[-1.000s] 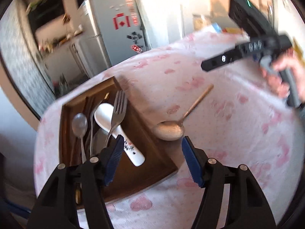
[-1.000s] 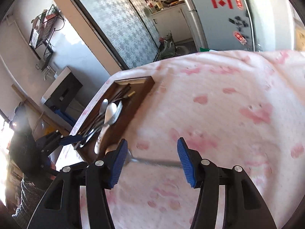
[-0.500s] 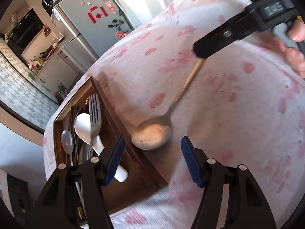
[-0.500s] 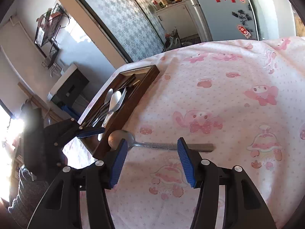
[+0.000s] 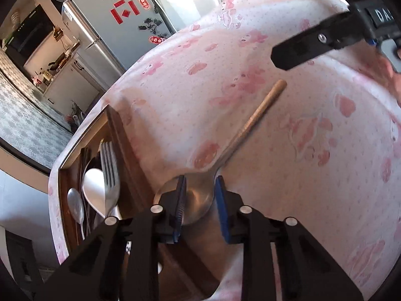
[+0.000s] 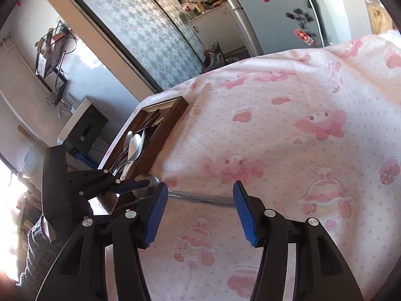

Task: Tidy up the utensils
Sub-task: 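Grasp the gold spoon by its bowl with the left tool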

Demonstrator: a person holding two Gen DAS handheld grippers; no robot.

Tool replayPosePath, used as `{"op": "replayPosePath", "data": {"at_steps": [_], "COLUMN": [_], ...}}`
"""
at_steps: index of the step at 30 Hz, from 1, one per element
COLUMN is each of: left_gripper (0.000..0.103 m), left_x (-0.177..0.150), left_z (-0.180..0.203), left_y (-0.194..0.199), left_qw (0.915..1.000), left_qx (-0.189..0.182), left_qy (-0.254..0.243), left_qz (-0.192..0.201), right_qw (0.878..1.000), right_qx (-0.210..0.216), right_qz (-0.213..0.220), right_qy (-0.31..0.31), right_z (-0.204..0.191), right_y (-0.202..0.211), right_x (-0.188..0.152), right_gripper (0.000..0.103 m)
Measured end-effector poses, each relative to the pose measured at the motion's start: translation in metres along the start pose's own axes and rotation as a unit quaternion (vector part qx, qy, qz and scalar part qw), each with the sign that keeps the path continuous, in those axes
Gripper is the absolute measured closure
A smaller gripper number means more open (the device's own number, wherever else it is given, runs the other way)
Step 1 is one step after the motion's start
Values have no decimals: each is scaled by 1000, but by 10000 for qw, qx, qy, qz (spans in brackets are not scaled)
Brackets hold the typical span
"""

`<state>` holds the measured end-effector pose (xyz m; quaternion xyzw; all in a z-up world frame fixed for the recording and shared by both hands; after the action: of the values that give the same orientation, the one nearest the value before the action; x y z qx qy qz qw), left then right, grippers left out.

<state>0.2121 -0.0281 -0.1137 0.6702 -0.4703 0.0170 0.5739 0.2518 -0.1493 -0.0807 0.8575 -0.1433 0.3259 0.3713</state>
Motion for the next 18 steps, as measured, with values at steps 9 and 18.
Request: {"op": "replayPosePath", "data": {"at_steps": [9, 18], "left_gripper": [95, 79], "left_x": [18, 47], "left_z": [8, 12], "left_y": [-14, -29], "left_qw": [9994, 9914], "left_qx": [-212, -763], "left_qy": [242, 1014], "left_qz": [107, 307], "right_qw": [9996, 9980], "right_qx": [102, 391], "right_qz": [-61, 246], "right_qy": [-258, -434], "right_z": [17, 19], "right_y": [2, 12], "right_x": [-3, 3], "right_gripper": [48, 48]}}
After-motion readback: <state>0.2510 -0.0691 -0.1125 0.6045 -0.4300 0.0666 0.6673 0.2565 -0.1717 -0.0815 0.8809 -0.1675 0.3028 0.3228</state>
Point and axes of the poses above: each gripper's, at about its wrist camera, not at the fingertips, and y roughly against the way its jaws point, z to its right, x to its top, the point moved 7 cm from there along -y, roughly the way its jaws point, and after that the axes turned 8 degrees about z, right-handed, at the moved point
